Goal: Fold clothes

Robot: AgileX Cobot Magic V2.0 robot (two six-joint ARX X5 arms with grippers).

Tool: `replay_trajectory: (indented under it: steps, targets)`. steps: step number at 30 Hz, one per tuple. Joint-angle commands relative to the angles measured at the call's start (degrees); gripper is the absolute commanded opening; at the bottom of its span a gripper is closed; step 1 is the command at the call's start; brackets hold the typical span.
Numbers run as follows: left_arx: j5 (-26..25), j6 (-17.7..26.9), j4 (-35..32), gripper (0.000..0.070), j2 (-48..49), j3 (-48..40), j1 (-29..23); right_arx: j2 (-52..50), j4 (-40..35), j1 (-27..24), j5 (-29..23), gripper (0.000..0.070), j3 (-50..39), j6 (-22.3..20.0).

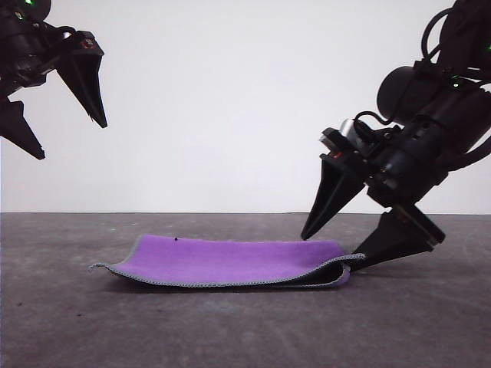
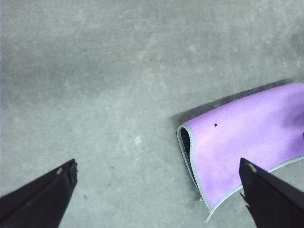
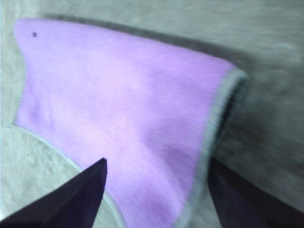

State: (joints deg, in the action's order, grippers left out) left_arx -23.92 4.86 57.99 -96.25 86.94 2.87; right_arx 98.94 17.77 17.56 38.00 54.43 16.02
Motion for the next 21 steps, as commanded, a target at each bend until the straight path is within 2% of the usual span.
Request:
replay_trajectory:
  steps: [1,4,8,13,16,21]
  targets:
    - [-0.10,0.09,-0.45,0.0675,-0.52,0.87,0.02,1.67,-0.79,0.60,0.87,0.0372,0.39,1.48]
    - [-0.10,0.09,-0.45,0.0675,-0.52,0.87,0.02,2.27,-1.24,1.19,1.07,0.0237,0.39,1.65]
    - [-0.09,0.09,-0.43,0.0675,-0.52,0.87,0.02,2.53,-1.04,1.06,0.89,0.0000,0.39,1.13]
    - [-0.09,0.09,-0.52,0.0675,-0.52,0.87,0.02,2.53,-1.11,0.30,1.78,0.0000,0.42,1.13]
    - [-0.09,0.09,-0.57,0.0675,-0.52,0.87,0.02,2.53,-2.43,0.65,5.21,0.0000,0.42,1.37]
    - [-0.09,0.07,-0.57,0.0675,-0.52,0.87,0.02,2.53,-7.68,3.30,9.00,0.0000,0.42,4.85]
